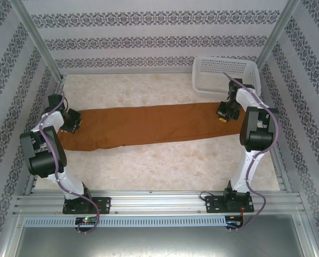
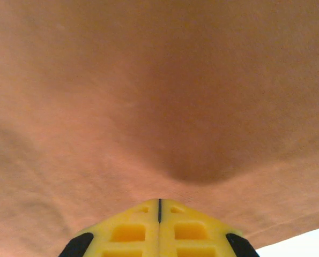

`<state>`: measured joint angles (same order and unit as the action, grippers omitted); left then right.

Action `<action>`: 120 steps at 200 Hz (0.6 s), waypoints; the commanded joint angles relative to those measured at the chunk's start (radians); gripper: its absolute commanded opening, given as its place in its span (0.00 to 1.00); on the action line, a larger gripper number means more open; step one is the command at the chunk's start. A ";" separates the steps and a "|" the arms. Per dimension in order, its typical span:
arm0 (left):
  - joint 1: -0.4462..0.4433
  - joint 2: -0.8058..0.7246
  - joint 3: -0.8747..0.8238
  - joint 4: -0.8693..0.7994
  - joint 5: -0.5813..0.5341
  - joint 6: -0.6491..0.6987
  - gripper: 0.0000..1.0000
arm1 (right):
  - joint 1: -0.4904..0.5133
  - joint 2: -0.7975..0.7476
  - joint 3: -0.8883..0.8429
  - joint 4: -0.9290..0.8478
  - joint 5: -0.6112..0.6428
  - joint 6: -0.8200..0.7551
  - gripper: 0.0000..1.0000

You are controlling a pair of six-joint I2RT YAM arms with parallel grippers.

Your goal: Roll up the long pants

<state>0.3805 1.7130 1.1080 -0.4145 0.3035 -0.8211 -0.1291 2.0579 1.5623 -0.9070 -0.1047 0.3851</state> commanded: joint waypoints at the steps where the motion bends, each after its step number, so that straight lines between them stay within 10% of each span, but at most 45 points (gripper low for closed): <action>1: -0.006 0.017 0.048 -0.047 -0.004 0.079 0.00 | -0.007 -0.015 -0.054 -0.035 0.094 -0.025 0.00; 120: -0.002 0.026 0.166 -0.230 -0.004 0.143 0.00 | -0.015 -0.181 -0.298 -0.067 0.308 -0.007 0.02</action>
<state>0.3805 1.7771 1.2343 -0.5747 0.3012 -0.7063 -0.1291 1.9308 1.2835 -0.8982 0.0753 0.3855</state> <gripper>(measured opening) 0.049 0.063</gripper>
